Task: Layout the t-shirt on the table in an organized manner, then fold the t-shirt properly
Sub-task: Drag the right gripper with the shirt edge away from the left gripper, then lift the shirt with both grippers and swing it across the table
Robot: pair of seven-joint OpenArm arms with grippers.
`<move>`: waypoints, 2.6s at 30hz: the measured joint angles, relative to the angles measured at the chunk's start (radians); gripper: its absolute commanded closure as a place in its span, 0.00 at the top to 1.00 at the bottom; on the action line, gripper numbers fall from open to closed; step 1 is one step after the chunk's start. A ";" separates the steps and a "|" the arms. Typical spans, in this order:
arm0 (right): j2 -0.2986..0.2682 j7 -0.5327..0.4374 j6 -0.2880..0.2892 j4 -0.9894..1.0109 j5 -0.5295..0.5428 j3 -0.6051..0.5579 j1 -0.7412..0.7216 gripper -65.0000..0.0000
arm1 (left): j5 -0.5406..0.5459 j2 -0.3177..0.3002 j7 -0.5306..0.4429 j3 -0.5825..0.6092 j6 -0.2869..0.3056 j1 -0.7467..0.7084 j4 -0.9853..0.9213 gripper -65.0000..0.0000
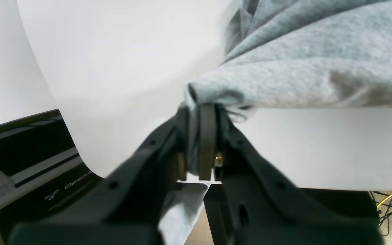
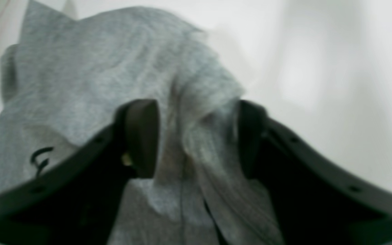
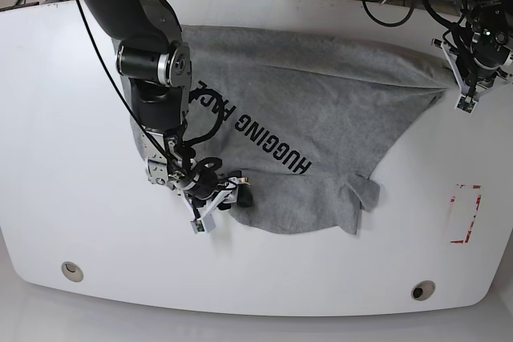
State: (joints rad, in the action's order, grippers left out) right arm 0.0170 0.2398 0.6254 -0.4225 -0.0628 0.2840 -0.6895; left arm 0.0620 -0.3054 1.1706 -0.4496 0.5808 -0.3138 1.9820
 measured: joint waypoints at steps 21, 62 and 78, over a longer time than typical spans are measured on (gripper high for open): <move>0.028 0.185 0.006 -0.206 -0.009 0.000 0.029 0.00 | 0.002 0.002 0.002 0.005 0.000 0.039 0.000 0.00; -0.079 0.768 0.081 -0.955 0.008 -0.003 -0.389 0.00 | -0.013 0.007 0.227 0.193 -0.008 1.115 0.005 0.00; -0.126 0.951 0.074 -1.184 0.009 0.000 -0.418 0.00 | 0.006 0.010 0.242 0.258 -0.007 1.285 0.013 0.00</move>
State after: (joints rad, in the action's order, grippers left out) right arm -0.1085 1.1912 0.6998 -1.6070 -0.0536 0.2844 -1.1072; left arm 0.0681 -0.2955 1.4128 -0.1913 0.5739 0.9710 1.9949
